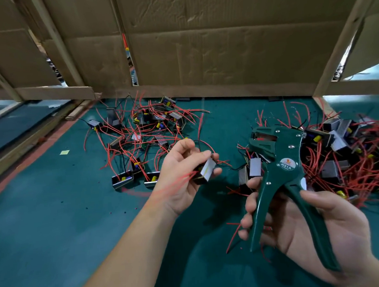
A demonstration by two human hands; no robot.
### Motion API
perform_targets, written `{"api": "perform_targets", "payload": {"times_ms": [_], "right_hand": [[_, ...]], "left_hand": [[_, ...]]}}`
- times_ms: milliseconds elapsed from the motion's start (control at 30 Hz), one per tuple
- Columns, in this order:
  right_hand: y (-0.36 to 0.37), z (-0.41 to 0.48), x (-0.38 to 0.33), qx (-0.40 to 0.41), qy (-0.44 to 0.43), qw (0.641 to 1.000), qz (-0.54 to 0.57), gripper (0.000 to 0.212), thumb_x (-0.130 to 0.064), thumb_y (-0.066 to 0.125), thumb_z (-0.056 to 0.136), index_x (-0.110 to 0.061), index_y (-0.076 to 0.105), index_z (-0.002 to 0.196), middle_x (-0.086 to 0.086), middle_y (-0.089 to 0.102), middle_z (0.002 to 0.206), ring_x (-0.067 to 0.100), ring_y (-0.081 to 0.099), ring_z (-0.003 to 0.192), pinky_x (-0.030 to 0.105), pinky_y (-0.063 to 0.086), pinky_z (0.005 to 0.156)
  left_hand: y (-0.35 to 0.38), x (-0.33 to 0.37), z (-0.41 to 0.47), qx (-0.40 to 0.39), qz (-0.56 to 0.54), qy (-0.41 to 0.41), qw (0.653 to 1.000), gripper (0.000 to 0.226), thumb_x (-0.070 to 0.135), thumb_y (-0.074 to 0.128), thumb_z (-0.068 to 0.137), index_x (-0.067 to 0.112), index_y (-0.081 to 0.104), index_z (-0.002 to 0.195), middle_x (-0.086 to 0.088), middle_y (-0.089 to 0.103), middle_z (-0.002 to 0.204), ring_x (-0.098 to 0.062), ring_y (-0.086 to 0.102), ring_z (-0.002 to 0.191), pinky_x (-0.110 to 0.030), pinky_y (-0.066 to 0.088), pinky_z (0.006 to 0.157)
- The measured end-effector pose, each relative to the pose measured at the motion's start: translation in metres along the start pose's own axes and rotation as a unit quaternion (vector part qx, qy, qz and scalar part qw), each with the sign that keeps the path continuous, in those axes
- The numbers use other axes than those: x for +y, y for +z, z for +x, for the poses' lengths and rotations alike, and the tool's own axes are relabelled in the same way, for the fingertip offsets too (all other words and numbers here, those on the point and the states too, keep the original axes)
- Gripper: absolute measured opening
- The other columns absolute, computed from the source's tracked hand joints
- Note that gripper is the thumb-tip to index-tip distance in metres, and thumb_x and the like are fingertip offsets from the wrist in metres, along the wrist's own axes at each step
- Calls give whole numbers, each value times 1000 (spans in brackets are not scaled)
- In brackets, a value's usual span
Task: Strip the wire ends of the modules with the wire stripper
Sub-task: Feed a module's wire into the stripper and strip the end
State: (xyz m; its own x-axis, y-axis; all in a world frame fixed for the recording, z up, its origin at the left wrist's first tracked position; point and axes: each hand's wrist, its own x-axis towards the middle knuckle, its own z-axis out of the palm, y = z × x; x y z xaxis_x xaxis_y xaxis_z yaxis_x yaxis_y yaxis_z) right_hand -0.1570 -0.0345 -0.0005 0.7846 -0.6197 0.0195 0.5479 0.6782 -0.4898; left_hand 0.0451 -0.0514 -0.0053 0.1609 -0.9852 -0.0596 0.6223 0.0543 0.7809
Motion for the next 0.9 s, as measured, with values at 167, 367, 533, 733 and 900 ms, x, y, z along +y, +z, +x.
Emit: {"api": "perform_targets", "payload": {"times_ms": [167, 367, 533, 733, 900], "right_hand": [[-2, 0, 3, -15, -2, 1000, -16, 57, -18, 64, 81, 10, 46, 127, 32, 55, 104, 47, 57, 95, 60, 44, 88], [1, -1, 4, -17, -7, 999, -45, 60, -20, 69, 75, 10, 50, 124, 32, 56, 100, 47, 58, 90, 58, 47, 83], [-1, -2, 7, 36, -14, 994, -99, 70, -25, 80, 58, 8, 58, 116, 31, 56, 94, 45, 59, 82, 58, 50, 75], [-2, -2, 7, 20, 2, 995, -96, 64, -24, 78, 63, 7, 58, 116, 31, 57, 94, 45, 60, 82, 57, 50, 77], [2, 0, 6, -7, 28, 999, -31, 54, -19, 54, 87, 12, 41, 129, 34, 50, 108, 48, 53, 99, 60, 41, 88]], "left_hand": [[2, -5, 0, -2, 16, 25, 1000, 12, 13, 56, 87, 14, 52, 99, 5, 60, 67, -11, 62, 57, -21, 50, 47], [0, -1, -2, -26, 161, 30, 986, 53, 65, 38, 75, 19, 53, 98, 4, 59, 62, -11, 49, 48, -22, 41, 42], [0, 3, -7, -89, 222, -8, 971, 34, 57, 51, 75, 23, 53, 81, 7, 44, 53, -12, 48, 52, -24, 40, 46], [1, 2, -11, -74, 292, 43, 952, 33, 45, 48, 87, 27, 58, 61, 5, 44, 53, -12, 47, 52, -20, 43, 47], [2, 3, -14, -104, 303, 79, 944, 21, 31, 61, 81, 26, 71, 63, 3, 48, 50, -10, 43, 46, -16, 40, 45]]}}
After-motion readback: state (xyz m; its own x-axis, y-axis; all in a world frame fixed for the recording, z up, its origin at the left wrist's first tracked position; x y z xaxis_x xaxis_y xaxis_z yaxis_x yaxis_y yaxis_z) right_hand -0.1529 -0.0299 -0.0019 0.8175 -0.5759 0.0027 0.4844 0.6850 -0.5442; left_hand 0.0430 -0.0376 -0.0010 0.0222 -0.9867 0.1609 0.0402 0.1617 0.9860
